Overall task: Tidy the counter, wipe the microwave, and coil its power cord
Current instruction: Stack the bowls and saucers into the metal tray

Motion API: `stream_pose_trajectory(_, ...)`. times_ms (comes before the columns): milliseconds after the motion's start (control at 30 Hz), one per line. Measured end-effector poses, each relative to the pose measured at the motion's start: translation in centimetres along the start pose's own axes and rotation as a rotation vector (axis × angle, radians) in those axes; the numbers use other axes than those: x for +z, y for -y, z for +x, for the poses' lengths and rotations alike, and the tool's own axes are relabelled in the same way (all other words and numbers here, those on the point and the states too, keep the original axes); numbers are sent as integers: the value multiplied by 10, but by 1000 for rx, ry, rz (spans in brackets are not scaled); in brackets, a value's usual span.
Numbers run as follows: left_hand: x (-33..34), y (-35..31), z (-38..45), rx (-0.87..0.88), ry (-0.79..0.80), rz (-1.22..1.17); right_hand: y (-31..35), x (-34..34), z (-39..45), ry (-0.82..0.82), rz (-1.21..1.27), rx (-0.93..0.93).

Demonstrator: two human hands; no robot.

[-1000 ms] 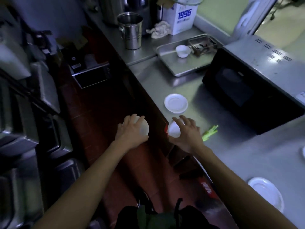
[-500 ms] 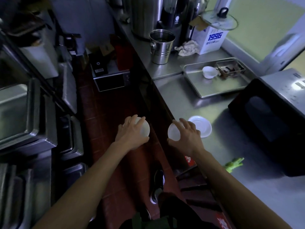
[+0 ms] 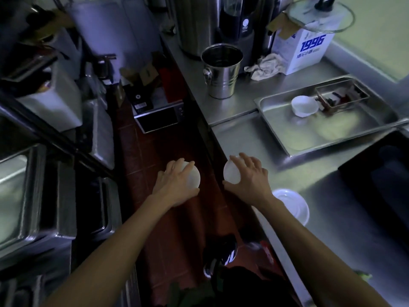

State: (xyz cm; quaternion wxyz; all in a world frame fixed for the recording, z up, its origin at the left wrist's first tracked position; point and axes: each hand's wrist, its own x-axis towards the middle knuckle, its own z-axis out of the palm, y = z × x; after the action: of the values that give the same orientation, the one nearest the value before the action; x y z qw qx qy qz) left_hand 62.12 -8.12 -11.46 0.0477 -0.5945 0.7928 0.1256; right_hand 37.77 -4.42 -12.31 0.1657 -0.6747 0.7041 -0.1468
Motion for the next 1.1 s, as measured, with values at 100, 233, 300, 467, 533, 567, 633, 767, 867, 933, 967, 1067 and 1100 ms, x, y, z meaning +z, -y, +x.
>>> stream_pose_trajectory(100, -16, -12, 41, 17, -16, 23, -20, -15, 39, -24, 2, 5)
stream_pose_trajectory(233, -35, -39, 91, 66, -24, 33, -49, -42, 72, -58, -9, 76)
stream_pose_trajectory(300, -42, -60, 114, 119, -21, 44, -67, -54, 78, -92, 0, 115)
stream_pose_trajectory(467, -53, -117, 162, 273, 9, 73, -113, -72, 73, -116, 14, 232)
stream_pose_trajectory(533, -53, -134, 176, 336, 16, 93, -126, -72, 65, -123, 19, 270)
stream_pose_trajectory(567, -51, -142, 183, 368, 19, 104, -132, -72, 60, -131, 33, 298)
stream_pose_trajectory(633, -49, -156, 196, 417, 39, 110, -141, -72, 53, -141, 55, 365)
stream_pose_trajectory(767, -48, -186, 223, 517, 40, 101, -156, -78, 50, -159, 65, 461)
stream_pose_trajectory(867, -49, -204, 248, 606, 10, 114, -164, -83, 55, -203, 58, 524)
stream_pose_trajectory(933, -50, -218, 269, 642, 27, 104, -170, -87, 63, -234, 42, 570)
stream_pose_trajectory(967, -52, -225, 281, 658, 44, 95, -173, -89, 67, -245, 36, 595)
stream_pose_trajectory(1067, -54, -245, 321, 753, 83, 116, -179, -94, 82, -267, 36, 679)
stream_pose_trajectory(1100, -55, -251, 335, 782, 84, 120, -180, -95, 87, -273, 41, 710)
